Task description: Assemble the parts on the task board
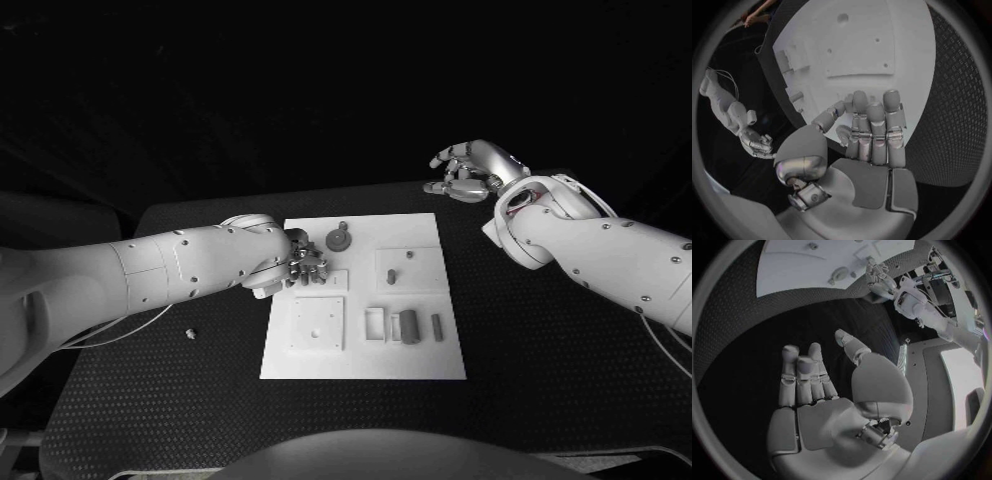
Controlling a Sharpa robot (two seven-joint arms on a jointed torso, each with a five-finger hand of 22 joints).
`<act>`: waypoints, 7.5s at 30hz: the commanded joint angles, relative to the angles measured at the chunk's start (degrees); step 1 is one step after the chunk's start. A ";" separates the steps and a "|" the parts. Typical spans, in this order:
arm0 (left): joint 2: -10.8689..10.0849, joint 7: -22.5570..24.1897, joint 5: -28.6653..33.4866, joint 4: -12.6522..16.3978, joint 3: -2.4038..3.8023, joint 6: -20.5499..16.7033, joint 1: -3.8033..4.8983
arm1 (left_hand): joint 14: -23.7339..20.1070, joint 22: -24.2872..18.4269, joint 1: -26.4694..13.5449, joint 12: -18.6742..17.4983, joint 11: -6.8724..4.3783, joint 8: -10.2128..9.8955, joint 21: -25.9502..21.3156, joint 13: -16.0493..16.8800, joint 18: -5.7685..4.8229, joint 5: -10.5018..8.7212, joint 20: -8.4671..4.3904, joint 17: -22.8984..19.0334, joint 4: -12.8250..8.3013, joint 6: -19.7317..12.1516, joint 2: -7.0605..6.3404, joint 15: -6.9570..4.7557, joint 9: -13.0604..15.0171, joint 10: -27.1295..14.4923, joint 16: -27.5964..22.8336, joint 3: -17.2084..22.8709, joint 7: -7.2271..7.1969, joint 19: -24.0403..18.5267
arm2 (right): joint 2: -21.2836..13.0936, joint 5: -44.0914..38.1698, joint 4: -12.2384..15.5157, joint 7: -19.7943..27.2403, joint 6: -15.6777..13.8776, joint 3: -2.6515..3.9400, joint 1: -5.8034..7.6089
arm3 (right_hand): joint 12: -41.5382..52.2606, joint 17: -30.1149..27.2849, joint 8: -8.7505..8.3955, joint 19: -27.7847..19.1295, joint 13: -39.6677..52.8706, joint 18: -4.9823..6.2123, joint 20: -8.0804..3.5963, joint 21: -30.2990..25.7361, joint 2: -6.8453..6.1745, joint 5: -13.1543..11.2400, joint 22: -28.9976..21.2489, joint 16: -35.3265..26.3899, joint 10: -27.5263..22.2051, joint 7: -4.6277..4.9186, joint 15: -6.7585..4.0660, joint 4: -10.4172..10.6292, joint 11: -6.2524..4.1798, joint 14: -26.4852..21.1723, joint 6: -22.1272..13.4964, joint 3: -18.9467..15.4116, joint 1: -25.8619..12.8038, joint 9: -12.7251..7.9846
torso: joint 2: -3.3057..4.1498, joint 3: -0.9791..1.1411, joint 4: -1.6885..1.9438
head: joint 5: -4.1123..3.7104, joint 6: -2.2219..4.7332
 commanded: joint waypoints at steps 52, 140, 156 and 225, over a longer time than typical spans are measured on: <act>-0.41 0.74 -3.80 0.75 0.08 0.77 -0.40 | -1.75 0.87 -5.21 1.32 -0.91 0.63 0.57 -0.65 0.90 -14.14 -1.69 -4.34 3.28 3.10 -6.57 -1.30 5.71 -0.30 3.29 -9.39 -1.79 0.44 | -0.08 0.58 -0.03 0.04 1.36 0.04 0.00 | 0.27 -0.14 0.21 -0.16 -0.18 0.87 -0.26 -0.34 0.49 -0.08 0.51 -0.32 -0.04 1.10 -0.12 0.51 -0.19 -0.04 -0.72 -0.10 -0.39 -0.19 | 0.03 -0.12 0.10 | -0.52 -0.18; 10.48 5.52 -7.67 -24.82 3.71 10.83 1.36 | -7.19 -0.81 -7.96 -0.68 2.58 -4.47 -5.56 -5.55 1.27 -15.82 1.14 -13.50 2.00 -4.24 -5.88 1.65 6.27 -8.26 1.58 -14.44 1.76 -3.69 | 0.80 0.84 -0.47 -0.25 2.42 0.04 0.00 | 0.35 -0.20 0.18 -0.15 -0.30 0.87 -0.27 -0.47 0.57 -0.06 0.51 -0.33 -0.05 1.12 -0.11 0.75 -0.17 -0.06 -0.80 -0.15 -0.48 -0.32 | 1.01 0.34 -0.56 | -1.19 0.53; 10.70 5.93 -7.19 -24.58 3.72 10.65 1.24 | -7.23 -0.63 -7.14 -0.65 2.59 -4.59 -5.62 -5.80 1.27 -15.77 1.16 -13.87 1.76 -4.14 -4.79 1.67 6.26 -8.21 1.79 -14.30 1.75 -3.67 | 1.28 0.84 -0.90 -0.23 2.63 0.04 0.00 | 0.37 -0.20 0.18 -0.13 -0.32 0.87 -0.27 -0.47 0.63 -0.07 0.52 -0.32 -0.05 1.12 -0.10 0.77 -0.17 -0.05 -0.81 -0.15 -0.47 -0.34 | 0.90 0.37 -0.49 | -0.93 0.24; 8.64 7.80 4.81 -23.19 3.80 8.32 0.68 | -6.70 1.08 8.52 0.20 2.49 -4.72 -5.66 -7.44 0.89 -16.01 1.01 -16.46 1.64 -2.88 2.51 1.43 7.02 -7.34 4.57 -5.54 1.55 -1.98 | 1.15 0.84 -0.97 -0.57 3.46 0.03 0.00 | 0.47 -0.23 0.16 -0.09 -0.38 0.87 -0.28 -0.53 0.74 -0.08 0.54 -0.31 -0.05 1.14 -0.09 0.96 -0.15 -0.05 -0.86 -0.27 -0.65 -0.44 | 0.85 0.38 -0.44 | -1.42 -0.23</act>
